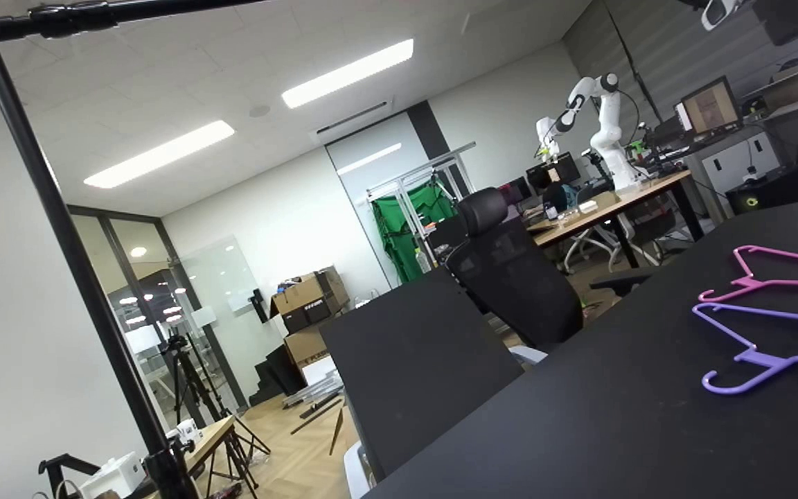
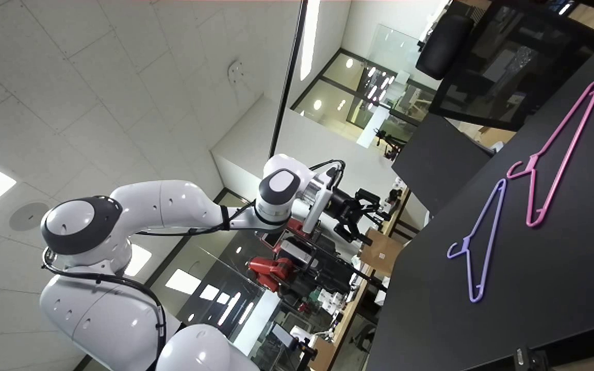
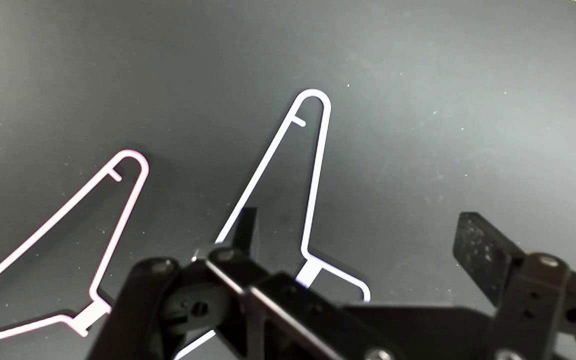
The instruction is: Hang the coat hangers on the rod
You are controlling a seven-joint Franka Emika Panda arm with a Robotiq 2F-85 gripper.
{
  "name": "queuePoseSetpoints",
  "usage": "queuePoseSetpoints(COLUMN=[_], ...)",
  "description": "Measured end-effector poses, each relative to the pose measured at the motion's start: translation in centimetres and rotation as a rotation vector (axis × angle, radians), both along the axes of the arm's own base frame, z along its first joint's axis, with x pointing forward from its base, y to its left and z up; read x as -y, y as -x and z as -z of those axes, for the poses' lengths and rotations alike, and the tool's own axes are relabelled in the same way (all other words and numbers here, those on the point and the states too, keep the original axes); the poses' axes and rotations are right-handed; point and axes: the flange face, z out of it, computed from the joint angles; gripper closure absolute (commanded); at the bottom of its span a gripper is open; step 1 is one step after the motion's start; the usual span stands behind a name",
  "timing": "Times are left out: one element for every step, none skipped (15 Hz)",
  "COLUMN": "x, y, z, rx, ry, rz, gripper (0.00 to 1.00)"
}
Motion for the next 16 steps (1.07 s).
queuePoseSetpoints(x=[0.0,0.0,-0.1,-0.2,-0.4,-0.6,-1.0,-1.3,-1.7,-2.0,-2.4,-2.8,-3.1,-3.4,-3.6,-3.8], y=[0.0,0.0,0.0,-0.3,-0.5,-0.8,-1.1,-1.4,-1.7,-2.0,-2.2,-2.4,-2.5,-2.6,-2.7,-2.8], z=[0.0,0.0,0.1,0.3,0.6,1.2,2.1,3.2,4.4,5.6,6.8,8.0,9.1,10.2,11.2,12.1], rx=[0.000,-0.001,0.004,0.018,0.031,0.043,0.050,0.056,0.065,0.073,0.080,0.083,0.082,0.080,0.078,0.075], ry=[0.000,0.000,0.001,0.003,0.002,-0.012,-0.023,-0.028,-0.032,-0.036,-0.035,-0.034,-0.031,-0.029,-0.028,-0.027], rz=[0.000,-0.002,-0.004,-0.007,-0.007,0.007,0.018,0.020,0.016,0.012,0.007,0.000,-0.009,-0.018,-0.025,-0.029], gripper=[0.00,0.00,0.00,0.00,0.00,0.00,0.00,0.00,0.00,0.00,0.00,0.00,0.00,0.00,0.00,0.00])
